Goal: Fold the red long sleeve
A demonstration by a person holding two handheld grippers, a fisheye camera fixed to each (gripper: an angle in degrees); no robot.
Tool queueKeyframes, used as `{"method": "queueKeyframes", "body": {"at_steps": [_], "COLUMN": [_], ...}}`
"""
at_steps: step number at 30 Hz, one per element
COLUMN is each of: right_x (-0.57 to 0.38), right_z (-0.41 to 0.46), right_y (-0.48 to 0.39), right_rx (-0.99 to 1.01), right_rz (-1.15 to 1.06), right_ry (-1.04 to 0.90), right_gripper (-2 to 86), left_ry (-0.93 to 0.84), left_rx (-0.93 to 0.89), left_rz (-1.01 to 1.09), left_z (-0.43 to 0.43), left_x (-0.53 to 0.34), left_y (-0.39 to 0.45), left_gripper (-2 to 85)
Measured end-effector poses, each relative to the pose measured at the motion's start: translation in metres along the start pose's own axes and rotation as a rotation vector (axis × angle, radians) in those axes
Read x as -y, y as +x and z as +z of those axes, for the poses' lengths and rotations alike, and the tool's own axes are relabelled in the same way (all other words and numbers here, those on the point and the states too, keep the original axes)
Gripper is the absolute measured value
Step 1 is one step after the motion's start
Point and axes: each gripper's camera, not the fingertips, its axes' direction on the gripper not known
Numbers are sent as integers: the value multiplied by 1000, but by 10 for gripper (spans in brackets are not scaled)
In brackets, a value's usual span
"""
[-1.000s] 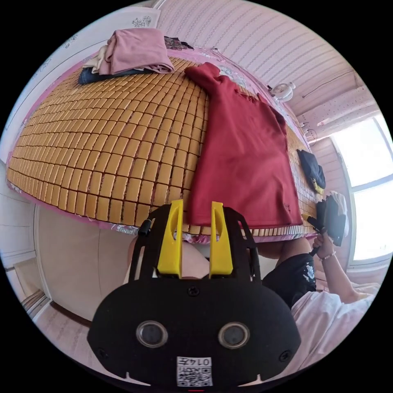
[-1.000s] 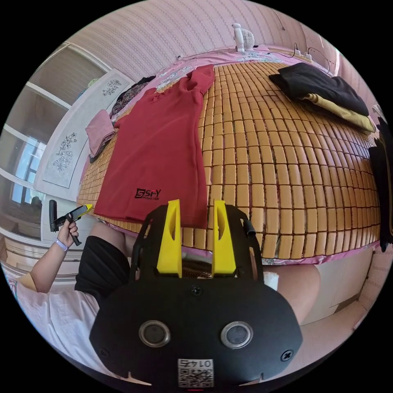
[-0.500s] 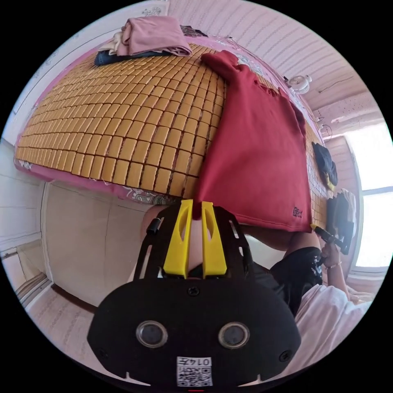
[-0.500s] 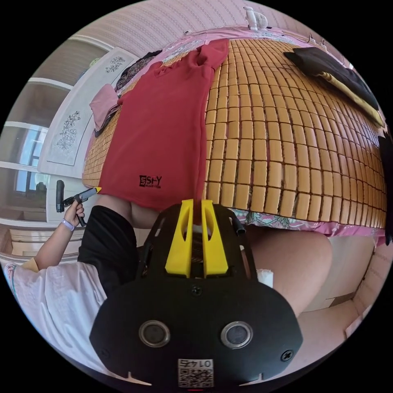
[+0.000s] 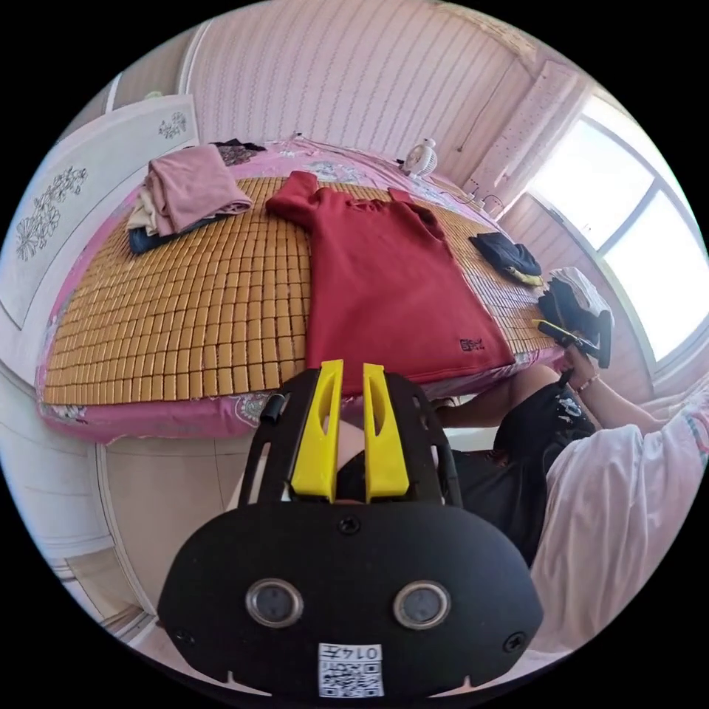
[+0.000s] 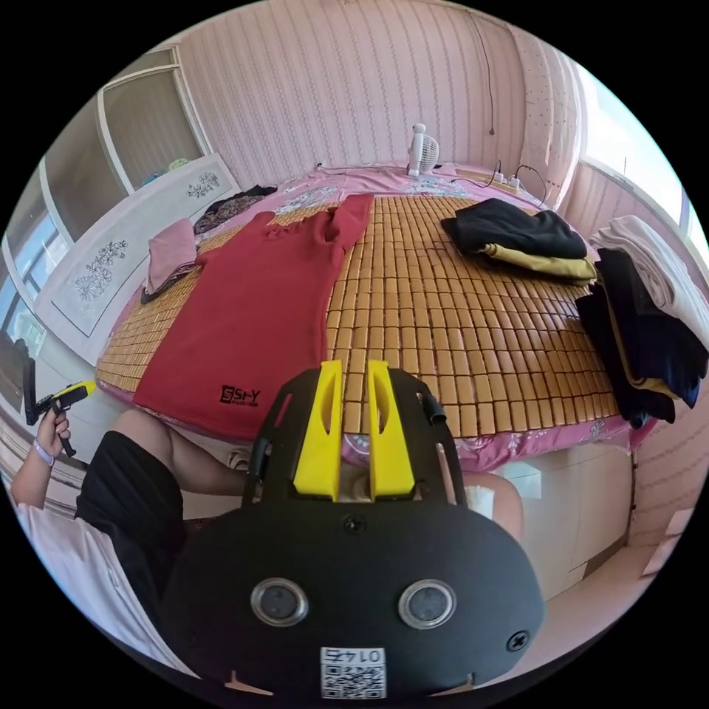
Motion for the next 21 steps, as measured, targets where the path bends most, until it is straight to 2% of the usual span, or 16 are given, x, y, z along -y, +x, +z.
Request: {"method": "queueKeyframes", "body": {"at_steps": [5, 11, 13, 17, 21], "right_x": [27, 120, 169, 252, 327], "right_z": [2, 44, 77, 144, 231], "right_y": [-13, -13, -11, -2, 6], "right_rx": [80, 47, -20, -21, -29], "right_rz": [-71, -128, -128, -86, 15], "right_ry": [116, 107, 86, 49, -27], "right_gripper": [44, 77, 100, 115, 123], "left_ry": [86, -22, -65, -239, -160], "left_rx": [-55, -194, -177, -122, -100], "left_rz": [154, 249, 261, 302, 362], "left_z": [56, 179, 217, 296, 306], "left_x": [58, 146, 167, 192, 189], "left_y": [33, 55, 58, 59, 57], "left_gripper": [62, 72, 72, 62, 42]}}
